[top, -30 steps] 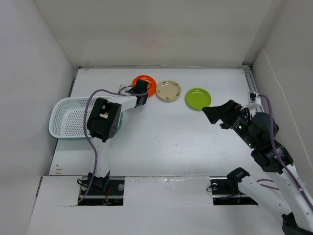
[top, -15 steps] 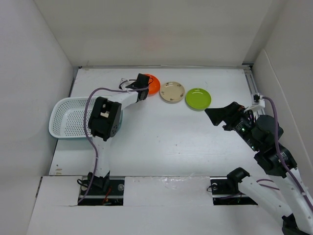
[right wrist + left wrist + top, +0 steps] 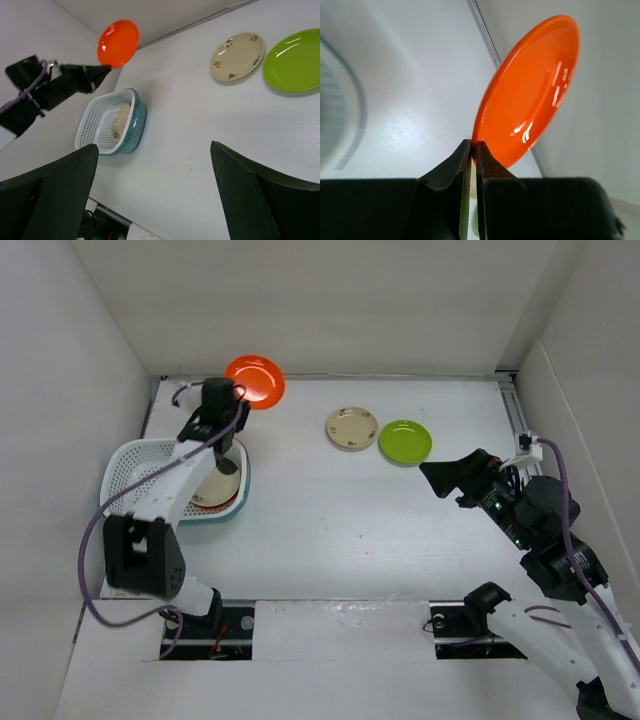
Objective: Place the plates into the plastic bin on the countertop
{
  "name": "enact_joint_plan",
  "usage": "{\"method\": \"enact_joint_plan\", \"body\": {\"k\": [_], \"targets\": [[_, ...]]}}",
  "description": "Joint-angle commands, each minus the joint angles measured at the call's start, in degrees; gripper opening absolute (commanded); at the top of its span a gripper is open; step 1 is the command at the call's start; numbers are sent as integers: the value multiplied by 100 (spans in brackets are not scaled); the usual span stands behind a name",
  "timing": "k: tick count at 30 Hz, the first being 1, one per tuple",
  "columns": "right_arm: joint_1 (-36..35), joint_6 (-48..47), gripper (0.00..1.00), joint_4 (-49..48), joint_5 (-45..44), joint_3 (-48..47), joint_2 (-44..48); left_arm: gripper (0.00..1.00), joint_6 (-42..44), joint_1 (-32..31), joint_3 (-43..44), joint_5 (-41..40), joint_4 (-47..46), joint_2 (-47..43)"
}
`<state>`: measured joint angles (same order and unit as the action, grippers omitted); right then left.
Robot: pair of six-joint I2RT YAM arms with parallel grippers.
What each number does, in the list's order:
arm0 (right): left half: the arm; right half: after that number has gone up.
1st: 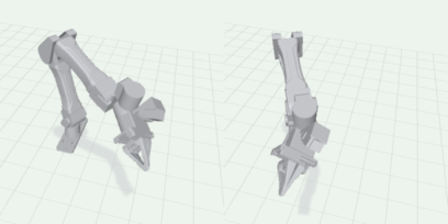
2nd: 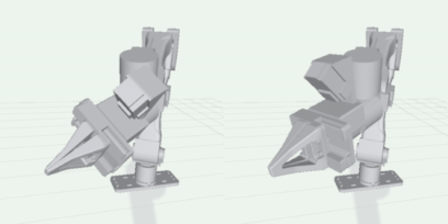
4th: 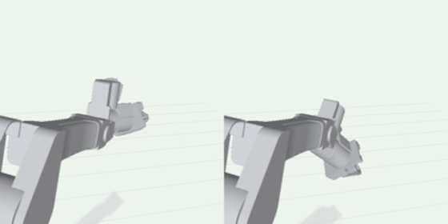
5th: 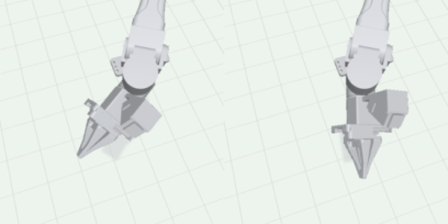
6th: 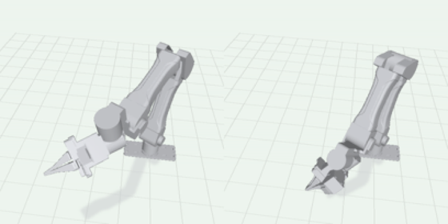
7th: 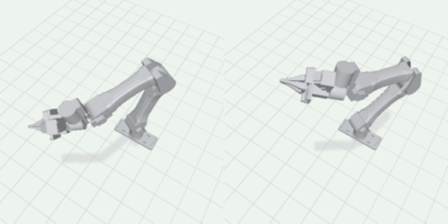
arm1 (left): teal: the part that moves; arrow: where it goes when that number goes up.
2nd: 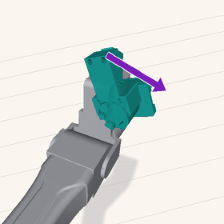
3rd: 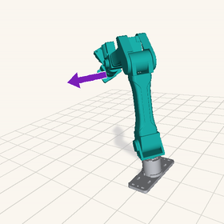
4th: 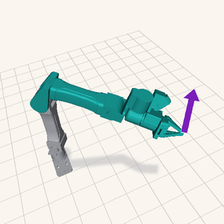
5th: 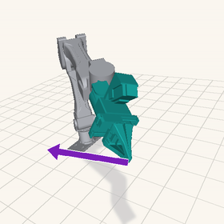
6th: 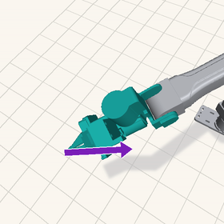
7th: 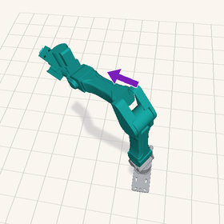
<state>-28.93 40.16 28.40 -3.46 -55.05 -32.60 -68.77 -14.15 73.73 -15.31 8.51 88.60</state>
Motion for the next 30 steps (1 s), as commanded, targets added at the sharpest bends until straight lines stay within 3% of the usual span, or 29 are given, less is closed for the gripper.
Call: {"method": "enact_joint_plan", "body": {"k": [1,7,11,15,20,24,25,26,29,30], "targets": [[80,-123,100,-81,-23,-235,43,0,434,551,-1356,634,-52,-1140],[80,-123,100,-230,161,-120,-62,0,654,1476,-2793,906,388,-2828],[80,-123,100,-414,363,2,-123,0,918,1863,-3101,794,801,-3234],[133,-123,100,-415,417,3,-177,0,1015,1863,-3444,328,1090,-3525],[133,-123,100,-415,417,3,-177,0,1278,2206,-3760,589,803,-3455],[133,-123,100,-362,355,3,-124,25,1349,2329,-3761,775,739,-3384],[133,-123,100,-362,355,3,-124,49,1349,2329,-3683,714,739,-3384],[133,-123,100,-362,355,3,-72,59,1349,2329,-3586,714,792,-3384],[133,-70,100,-309,303,3,-71,73,1471,2329,-3401,714,871,-3612],[133,-70,100,-309,302,-49,-71,85,1568,2329,-3201,714,871,-3682]]}}
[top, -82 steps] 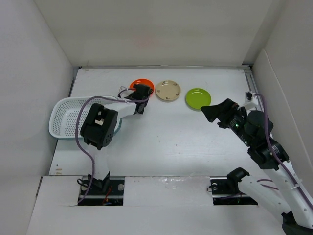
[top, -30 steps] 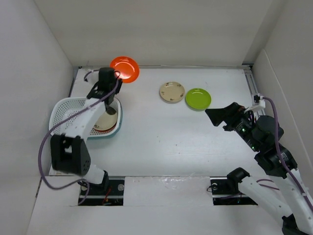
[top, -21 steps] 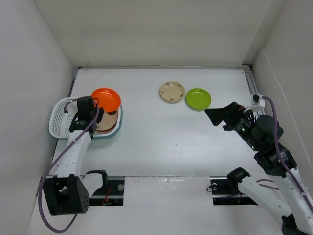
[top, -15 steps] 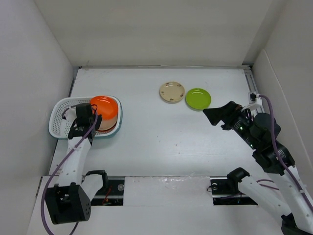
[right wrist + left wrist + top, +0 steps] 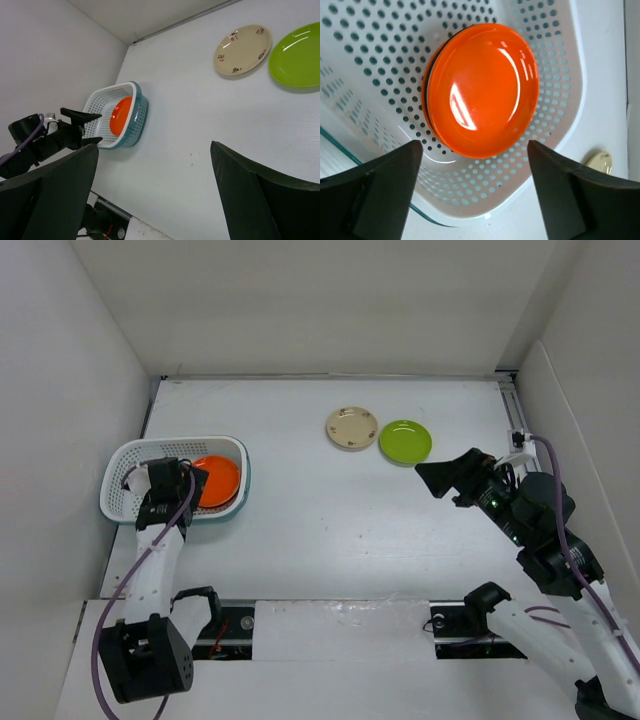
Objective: Place the plates into the plastic bin on the countertop
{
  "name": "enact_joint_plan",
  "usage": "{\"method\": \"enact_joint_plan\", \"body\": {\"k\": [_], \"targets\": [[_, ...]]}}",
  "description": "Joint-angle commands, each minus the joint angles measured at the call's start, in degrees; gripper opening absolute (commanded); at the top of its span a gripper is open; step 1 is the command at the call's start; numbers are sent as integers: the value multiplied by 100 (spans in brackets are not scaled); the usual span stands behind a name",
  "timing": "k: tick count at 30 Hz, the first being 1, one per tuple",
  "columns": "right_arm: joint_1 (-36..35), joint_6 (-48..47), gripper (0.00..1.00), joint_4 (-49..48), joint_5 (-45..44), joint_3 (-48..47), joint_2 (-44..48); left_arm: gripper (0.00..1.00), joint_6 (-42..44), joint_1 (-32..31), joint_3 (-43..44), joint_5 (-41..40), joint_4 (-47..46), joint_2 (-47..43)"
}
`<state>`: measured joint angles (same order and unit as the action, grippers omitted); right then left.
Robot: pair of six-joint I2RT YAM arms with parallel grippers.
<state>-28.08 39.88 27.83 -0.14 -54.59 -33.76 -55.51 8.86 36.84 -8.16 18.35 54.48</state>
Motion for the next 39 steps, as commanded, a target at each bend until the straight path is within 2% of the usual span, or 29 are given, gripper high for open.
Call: {"method": "enact_joint_plan", "body": {"k": [1,2,5,8,10,11,12,13,15,17,23,26,34,39], "targets": [[48,-42,100,-252,-30,-96,45,93,494,28,708,112,-112,-428],[48,-42,100,-252,-30,-96,45,100,497,28,711,183,-112,-499],[48,-42,100,-252,-82,-96,45,100,1032,28,1096,857,-411,-552],[48,-42,100,-252,-197,-149,45,100,1261,-550,1474,1508,-840,-20],[48,-42,100,-252,-407,-201,-8,100,1358,-1524,1876,1520,-965,491],[48,-42,100,-252,-408,-201,-78,100,1410,-1980,2071,1337,-1034,772],[48,-42,100,-252,-495,-201,-78,100,1463,-2481,2264,856,-1096,1427],[48,-42,100,-252,-565,-201,-139,100,1464,-3321,2753,625,-1097,1791],[48,11,100,-252,-514,-333,-210,100,1516,-3733,3152,518,-1149,2912],[48,63,100,-252,-461,-385,-262,100,1446,-3787,3407,1017,-1534,3558],[100,64,100,-95,-680,-517,-263,100,1253,-3787,3962,1448,-2458,5317],[100,64,100,-33,-524,-667,-386,100,1095,-3656,4436,1590,-2458,5984],[100,125,100,-208,-144,-614,-439,98,769,-3286,5191,1537,-2363,6988],[100,73,100,-208,-91,-614,-439,76,769,-3233,5763,1669,-2116,7515]]}}
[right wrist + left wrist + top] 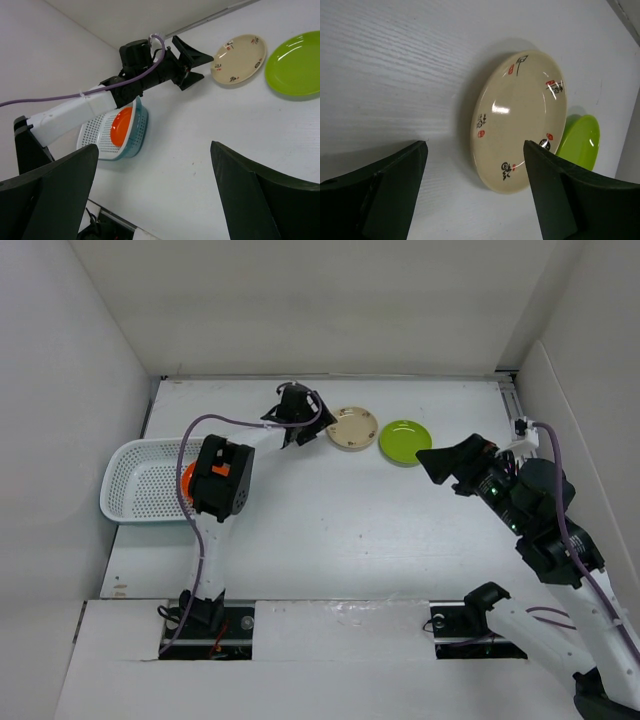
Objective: Place the plates into the plastic bin on the countertop
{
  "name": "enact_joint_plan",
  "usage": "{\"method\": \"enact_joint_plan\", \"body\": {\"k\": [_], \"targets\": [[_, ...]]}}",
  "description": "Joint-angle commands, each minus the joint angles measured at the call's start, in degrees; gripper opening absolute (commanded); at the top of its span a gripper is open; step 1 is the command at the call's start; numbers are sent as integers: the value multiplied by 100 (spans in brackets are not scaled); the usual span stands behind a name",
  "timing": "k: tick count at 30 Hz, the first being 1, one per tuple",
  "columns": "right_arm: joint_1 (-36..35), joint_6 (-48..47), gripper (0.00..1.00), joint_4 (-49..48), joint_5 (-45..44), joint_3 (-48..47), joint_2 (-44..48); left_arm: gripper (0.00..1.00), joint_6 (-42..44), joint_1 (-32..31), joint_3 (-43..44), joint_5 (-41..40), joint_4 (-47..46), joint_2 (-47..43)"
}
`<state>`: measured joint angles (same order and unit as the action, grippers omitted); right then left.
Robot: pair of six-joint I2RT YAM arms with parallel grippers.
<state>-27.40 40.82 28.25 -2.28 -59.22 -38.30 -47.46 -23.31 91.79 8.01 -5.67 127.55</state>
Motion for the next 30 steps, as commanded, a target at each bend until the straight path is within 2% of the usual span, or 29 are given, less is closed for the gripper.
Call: {"method": "enact_joint_plan", "body": {"k": [1,5,10,13,15,17,21,24,28,30], "targets": [[33,-21,100,-250,123,-151,16,72,-35,-16,269,182,347,331],[33,-21,100,-250,123,-151,-46,43,17,-16,567,254,408,578],[33,-21,100,-303,123,-151,-160,28,79,-16,1016,508,532,885],[33,-74,100,-355,123,-151,-213,2,79,-16,1331,614,725,1088],[33,-74,100,-355,123,-151,-213,0,79,37,1491,614,970,1150],[33,-74,100,-355,123,-151,-265,0,79,37,1247,614,971,905],[33,-74,100,-355,70,-37,-265,0,27,90,639,176,646,-237],[85,-74,100,-469,17,173,-265,0,79,151,473,-413,988,-1151],[208,250,100,-855,-158,735,-615,0,132,599,165,-502,1409,-2057],[418,374,100,-1075,87,1077,-766,0,184,871,-124,-888,1665,-2593]]}}
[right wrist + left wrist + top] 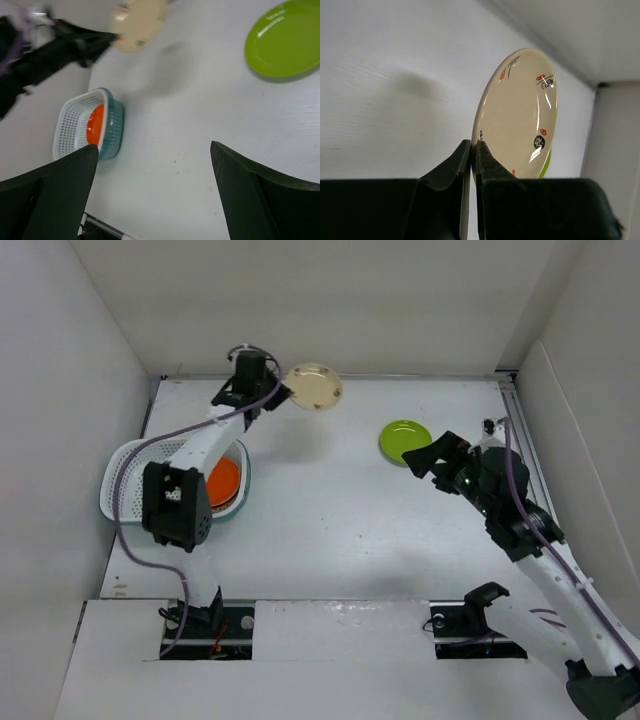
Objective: Place the plates into the plastic bin on the countertop
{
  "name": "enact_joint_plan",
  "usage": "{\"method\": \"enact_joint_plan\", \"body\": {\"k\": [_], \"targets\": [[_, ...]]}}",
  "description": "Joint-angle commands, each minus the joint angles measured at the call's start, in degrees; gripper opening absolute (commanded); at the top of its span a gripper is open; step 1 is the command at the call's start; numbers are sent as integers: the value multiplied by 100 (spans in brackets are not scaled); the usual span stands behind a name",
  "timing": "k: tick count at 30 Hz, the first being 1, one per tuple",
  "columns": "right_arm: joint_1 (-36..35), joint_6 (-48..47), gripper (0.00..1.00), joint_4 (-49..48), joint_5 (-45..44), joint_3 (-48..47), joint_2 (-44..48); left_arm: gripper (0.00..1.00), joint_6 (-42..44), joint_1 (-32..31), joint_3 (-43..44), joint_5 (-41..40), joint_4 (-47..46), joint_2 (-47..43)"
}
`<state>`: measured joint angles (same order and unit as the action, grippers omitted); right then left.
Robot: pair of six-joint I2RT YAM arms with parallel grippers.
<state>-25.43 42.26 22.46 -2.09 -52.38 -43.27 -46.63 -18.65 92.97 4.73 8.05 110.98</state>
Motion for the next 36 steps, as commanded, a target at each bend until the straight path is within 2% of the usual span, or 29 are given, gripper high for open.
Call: {"method": "enact_joint_plan", "body": {"k": [1,6,7,10,14,18,21,25,30,34,35,36], "targets": [[301,343,100,-706,146,500,-375,0,102,528,-409,-648,398,-1129],[933,669,100,-760,-204,685,-762,0,41,1749,-1771,-359,399,-2516],[1265,748,100,-813,-56,764,-823,0,-12,2169,-2165,-359,399,-2702],[1724,749,100,-1024,444,835,-1148,0,-170,2855,-2747,-122,469,-3423],[2400,696,100,-1138,604,887,-1526,0,-232,3341,-3652,-393,583,-4276],[3094,696,100,-1497,1236,1159,-1746,0,-22,3448,-3944,-657,724,-4506],[3298,696,100,-1578,1491,1230,-1817,0,-21,3448,-3997,-658,793,-4314],[3299,696,100,-1578,1492,1283,-1817,0,-21,3448,-4128,-605,794,-4418],[3352,696,100,-1578,1440,1283,-1764,0,-21,3448,-4471,-727,917,-4979],[3352,696,100,-1630,1439,1283,-1905,0,31,3448,-4700,-859,917,-4973],[3352,696,100,-1631,1439,1283,-1905,13,101,3448,-4761,-860,865,-4972],[3352,696,100,-1691,1439,1283,-1957,20,102,3448,-4762,-782,864,-4902]]}}
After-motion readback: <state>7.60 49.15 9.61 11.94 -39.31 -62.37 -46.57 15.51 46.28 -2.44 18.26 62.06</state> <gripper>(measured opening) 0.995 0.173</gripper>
